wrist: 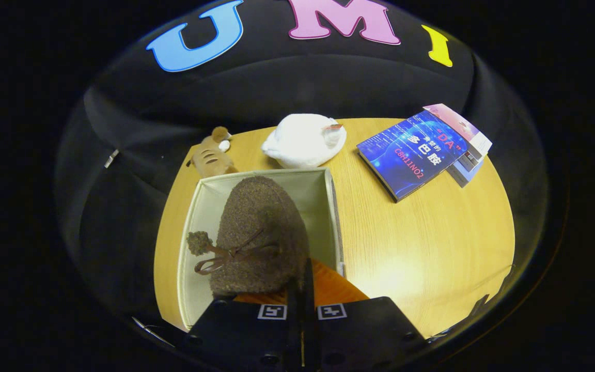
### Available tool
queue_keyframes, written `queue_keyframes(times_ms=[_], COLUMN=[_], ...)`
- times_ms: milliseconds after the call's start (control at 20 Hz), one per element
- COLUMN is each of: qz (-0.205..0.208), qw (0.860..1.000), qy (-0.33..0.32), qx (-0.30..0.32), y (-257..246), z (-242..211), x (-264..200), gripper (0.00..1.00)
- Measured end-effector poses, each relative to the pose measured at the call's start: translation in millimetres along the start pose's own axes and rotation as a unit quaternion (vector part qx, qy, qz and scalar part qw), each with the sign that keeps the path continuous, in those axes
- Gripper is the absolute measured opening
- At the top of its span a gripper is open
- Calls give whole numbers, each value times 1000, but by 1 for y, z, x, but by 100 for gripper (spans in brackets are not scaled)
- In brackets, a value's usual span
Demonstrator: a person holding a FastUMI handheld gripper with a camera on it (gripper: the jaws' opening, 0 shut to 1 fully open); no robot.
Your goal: Open the storage box then place both shoes into the box .Put the left shoe in first, then the right shoe, with the right side of both shoes facing outward in a uniform manner.
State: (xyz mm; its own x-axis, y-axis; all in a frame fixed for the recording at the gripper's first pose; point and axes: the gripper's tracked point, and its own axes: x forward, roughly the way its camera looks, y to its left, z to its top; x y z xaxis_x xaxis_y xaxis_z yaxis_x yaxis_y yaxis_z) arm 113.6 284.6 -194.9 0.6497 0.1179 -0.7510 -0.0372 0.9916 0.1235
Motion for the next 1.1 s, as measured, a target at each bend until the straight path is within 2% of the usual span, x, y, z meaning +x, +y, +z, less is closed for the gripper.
queue_keyframes(times_ms=[300, 450, 550, 850, 900, 1000, 1100], qz=[-39, -38, -31, 16, 20, 18, 13], qw=[999, 999, 999, 998, 998, 995, 992], qy=[-10, -4, -20, -48, -57, -79, -105], qx=[-9, -8, -15, -28, -33, -50, -63], y=[4, 10, 13, 17, 14, 1, -14], z=[-9, -18, -14, 0, 5, 15, 25], x=[13, 11, 5, -33, -42, -57, -74], gripper=[14, 19, 19, 71, 88, 100, 99])
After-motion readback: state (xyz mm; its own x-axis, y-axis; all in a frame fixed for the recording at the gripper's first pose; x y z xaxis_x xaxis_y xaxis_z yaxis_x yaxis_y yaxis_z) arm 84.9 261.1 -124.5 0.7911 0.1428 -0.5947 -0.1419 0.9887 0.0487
